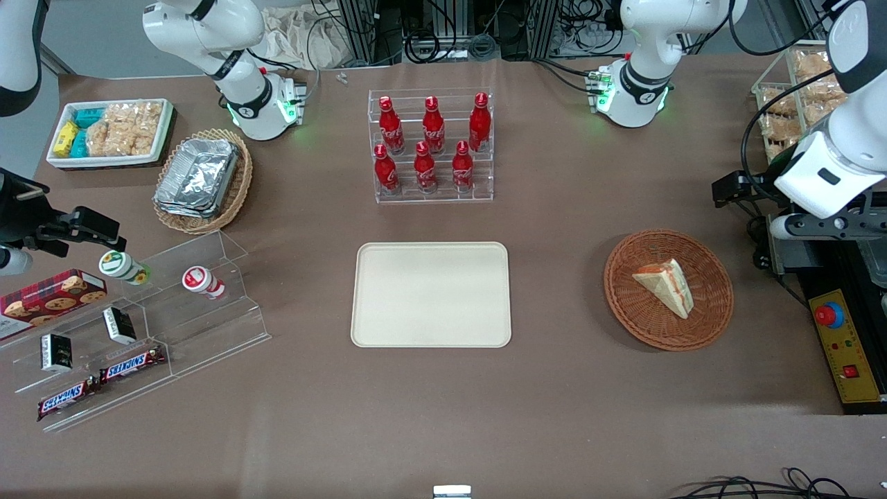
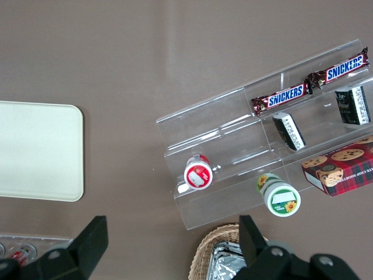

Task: Place sandwich from basket to tray
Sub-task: 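Move the left gripper down over the wrapped sandwich in the wicker basket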

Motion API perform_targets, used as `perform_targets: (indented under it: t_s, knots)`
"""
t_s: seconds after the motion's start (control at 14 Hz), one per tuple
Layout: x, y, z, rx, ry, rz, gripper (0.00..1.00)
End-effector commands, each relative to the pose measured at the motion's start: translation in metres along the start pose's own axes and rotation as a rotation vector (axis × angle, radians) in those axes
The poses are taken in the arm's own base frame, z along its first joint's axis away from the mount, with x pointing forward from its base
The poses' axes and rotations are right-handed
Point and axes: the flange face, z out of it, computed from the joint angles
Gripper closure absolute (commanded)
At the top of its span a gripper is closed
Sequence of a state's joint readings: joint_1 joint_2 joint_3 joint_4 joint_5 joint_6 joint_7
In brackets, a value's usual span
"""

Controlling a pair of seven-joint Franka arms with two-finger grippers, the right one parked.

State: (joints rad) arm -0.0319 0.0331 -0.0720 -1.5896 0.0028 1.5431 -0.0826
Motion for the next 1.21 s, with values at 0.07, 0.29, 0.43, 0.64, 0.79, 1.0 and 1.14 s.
perform_targets:
  t_s: [0.07, 0.29, 0.43, 0.64, 0.79, 1.0, 1.14]
  knots:
    - [-0.003, 0.002, -0.011, -0.015, 0.005, -0.027, 0.0]
    - [0.013, -0.004, 0.01, -0.019, -0.019, -0.032, 0.0]
    - [0.023, -0.003, 0.034, -0.037, -0.046, -0.074, 0.0]
    - [0.049, -0.013, 0.085, -0.073, -0.013, -0.313, 0.0]
    - [0.048, -0.015, 0.134, -0.06, -0.016, -0.4, 0.0]
    - [0.043, -0.015, 0.211, -0.044, 0.009, -0.533, 0.0]
    - [0.038, -0.016, 0.253, -0.031, 0.039, -0.57, 0.0]
